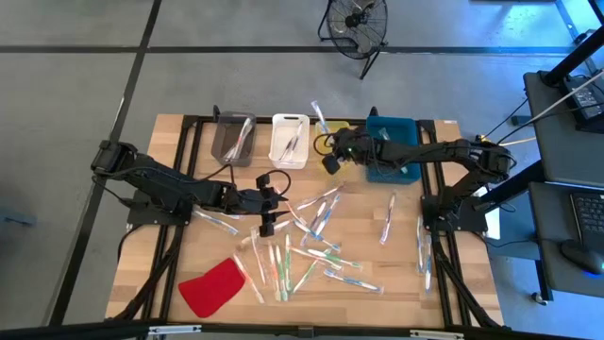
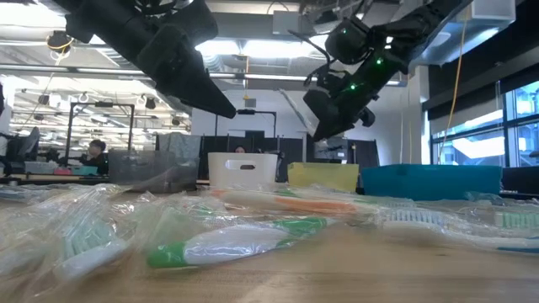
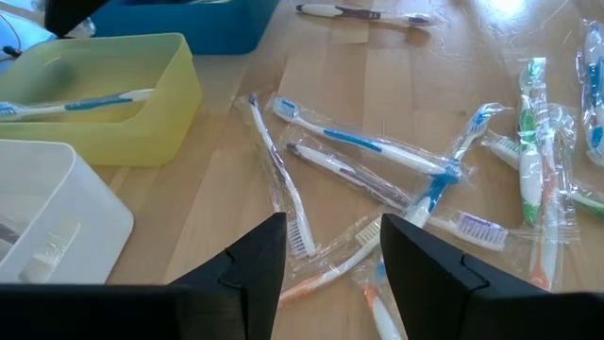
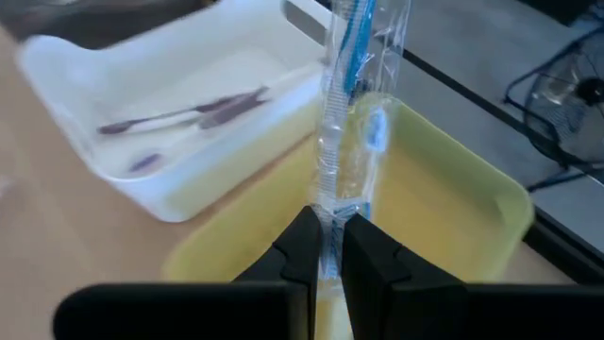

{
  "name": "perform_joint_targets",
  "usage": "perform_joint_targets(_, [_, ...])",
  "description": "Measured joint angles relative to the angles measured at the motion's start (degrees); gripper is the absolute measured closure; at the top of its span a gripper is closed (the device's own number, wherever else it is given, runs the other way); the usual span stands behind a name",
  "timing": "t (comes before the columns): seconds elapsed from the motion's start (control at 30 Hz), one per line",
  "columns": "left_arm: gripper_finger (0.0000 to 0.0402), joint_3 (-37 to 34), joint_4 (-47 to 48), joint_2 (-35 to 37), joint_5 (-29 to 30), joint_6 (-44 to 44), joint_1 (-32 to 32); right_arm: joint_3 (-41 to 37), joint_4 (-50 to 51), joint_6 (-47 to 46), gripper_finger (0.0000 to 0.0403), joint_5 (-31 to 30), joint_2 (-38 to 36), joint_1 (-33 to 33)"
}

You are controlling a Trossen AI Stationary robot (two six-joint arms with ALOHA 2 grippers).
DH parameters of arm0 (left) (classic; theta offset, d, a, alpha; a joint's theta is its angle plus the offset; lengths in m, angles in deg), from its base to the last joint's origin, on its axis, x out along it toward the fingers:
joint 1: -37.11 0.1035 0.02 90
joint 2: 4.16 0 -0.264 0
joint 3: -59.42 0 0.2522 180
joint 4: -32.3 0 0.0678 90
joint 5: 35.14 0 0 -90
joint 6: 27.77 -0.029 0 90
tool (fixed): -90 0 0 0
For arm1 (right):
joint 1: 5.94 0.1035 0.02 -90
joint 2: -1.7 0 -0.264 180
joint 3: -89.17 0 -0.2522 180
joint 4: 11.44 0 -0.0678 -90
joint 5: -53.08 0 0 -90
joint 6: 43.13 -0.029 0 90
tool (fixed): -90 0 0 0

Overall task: Pick & Place Toothbrushes
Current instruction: Put the blue toothbrush into the yellow bin

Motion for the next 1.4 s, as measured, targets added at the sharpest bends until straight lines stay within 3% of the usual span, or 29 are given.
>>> perform_joint_targets(0.47, [0.0233,0.0,-0.09,0.0,0.0,0.44,0.0,0.0,1.2,-4.78,0.0369,3.86,5.33,-2.43])
perform_joint_targets(1.4, [0.0233,0.0,-0.11,0.0,0.0,0.94,0.0,0.0,10.41,-10.74,0.0369,9.74,5.71,-3.63])
